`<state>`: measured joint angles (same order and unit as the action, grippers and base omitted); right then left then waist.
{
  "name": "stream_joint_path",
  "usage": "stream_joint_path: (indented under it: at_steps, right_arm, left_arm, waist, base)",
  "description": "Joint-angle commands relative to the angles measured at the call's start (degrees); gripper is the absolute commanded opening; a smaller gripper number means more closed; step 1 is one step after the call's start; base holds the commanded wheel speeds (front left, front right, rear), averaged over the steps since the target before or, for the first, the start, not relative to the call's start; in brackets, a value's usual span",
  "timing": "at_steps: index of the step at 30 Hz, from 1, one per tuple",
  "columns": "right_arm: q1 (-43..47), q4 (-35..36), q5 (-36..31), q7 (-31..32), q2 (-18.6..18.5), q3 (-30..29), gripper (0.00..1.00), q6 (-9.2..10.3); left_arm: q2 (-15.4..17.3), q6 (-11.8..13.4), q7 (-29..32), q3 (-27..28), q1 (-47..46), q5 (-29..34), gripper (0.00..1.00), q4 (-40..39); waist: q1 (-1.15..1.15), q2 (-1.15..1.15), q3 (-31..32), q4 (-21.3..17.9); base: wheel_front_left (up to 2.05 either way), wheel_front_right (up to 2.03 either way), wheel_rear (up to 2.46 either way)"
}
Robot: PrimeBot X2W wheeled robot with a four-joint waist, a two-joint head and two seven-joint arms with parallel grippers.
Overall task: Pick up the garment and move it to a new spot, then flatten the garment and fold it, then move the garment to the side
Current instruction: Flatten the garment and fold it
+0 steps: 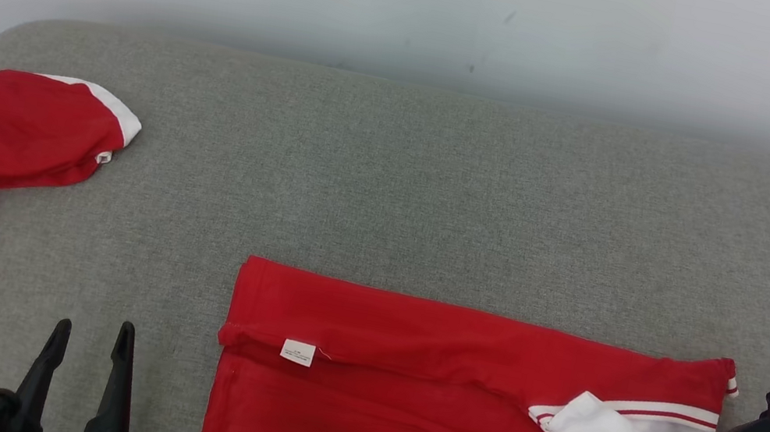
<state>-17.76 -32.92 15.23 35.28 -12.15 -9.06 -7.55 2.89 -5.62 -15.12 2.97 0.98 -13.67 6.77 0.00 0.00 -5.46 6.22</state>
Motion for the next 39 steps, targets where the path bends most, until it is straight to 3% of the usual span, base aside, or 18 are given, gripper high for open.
stream_joint_path:
  at_steps: [1, 2, 3, 4, 5, 11, 19, 29, 34, 39]
  right_arm:
    - [0.5, -1.8, 0.6, 1.6, 0.5, 1.3, 1.00, 0.14]
    - [0.4, -2.0, 0.9, 2.1, 0.5, 1.7, 1.00, 0.13]
    - [0.4, -2.1, 1.0, 2.5, 0.3, 2.2, 0.83, 0.07]
    - [0.3, -2.1, 1.1, 2.5, 0.1, 2.7, 0.20, 0.05]
    - [0.3, -2.0, 1.3, 2.2, -0.1, 3.0, 0.00, 0.05]
    - [-2.3, -1.3, -0.5, -1.2, -3.2, 1.9, 0.00, 0.20]
    - [-5.5, -1.5, -6.3, -1.1, -8.4, -6.4, 0.00, 0.16]
    - [-0.8, 4.3, -11.6, 3.0, -8.0, -14.1, 0.00, 0.15]
    - [0.8, 10.8, -10.4, 5.2, -4.9, -11.1, 0.00, 0.15]
    - [2.4, 17.8, -6.9, 8.6, -2.4, -1.9, 0.00, 0.14]
  left_arm:
    - [0.0, -0.2, 0.0, 0.1, -0.8, 0.3, 1.00, 0.2]
    - [0.0, -0.3, 0.0, 0.2, -0.9, 0.2, 1.00, 0.2]
    - [0.0, -0.3, 0.0, 0.2, -0.9, 0.2, 1.00, 0.3]
    - [0.0, -0.3, 0.0, 0.2, -0.9, 0.2, 1.00, 0.4]
    - [0.0, -0.3, 0.0, 0.3, -0.9, 0.2, 1.00, 0.4]
    - [0.0, -0.4, 0.0, 0.9, 0.0, 0.2, 1.00, 0.5]
    - [0.0, -0.6, 0.0, 0.7, 0.0, 0.5, 1.00, 0.5]
    - [0.0, -0.5, 0.0, 0.9, 1.2, 0.1, 1.00, 0.7]
    - [0.0, -0.3, 0.0, 0.7, 1.3, -0.1, 1.00, 0.9]
    - [0.0, -0.2, 0.0, 0.5, 1.4, -0.2, 1.00, 1.2]
  waist:
    - [0.00, 0.00, -0.4, 0.5]
    - [0.00, 0.00, -0.4, 0.6]
    - [0.00, 0.00, -0.5, 0.7]
    - [0.00, 0.00, -0.5, 0.7]
    - [0.00, 0.00, -0.5, 0.8]
    - [0.00, 0.00, 0.1, 0.0]
    - [0.00, 0.00, 1.1, -1.1]
    - [0.00, 0.00, 2.6, -2.2]
    - [0.00, 0.00, 3.4, -3.0]
    - [0.00, 0.00, 4.2, -3.6]
  base:
    - [0.00, 0.00, 0.00]
    - [0.00, 0.00, 0.00]
    - [0.00, 0.00, 0.00]
    - [0.00, 0.00, 0.00]
    - [0.00, 0.00, 0.00]
    - [0.00, 0.00, 0.00]
    - [0.00, 0.00, 0.00]
    - [0.00, 0.00, 0.00]
    - [0.00, 0.00, 0.00]
    - [0.00, 0.00, 0.00]
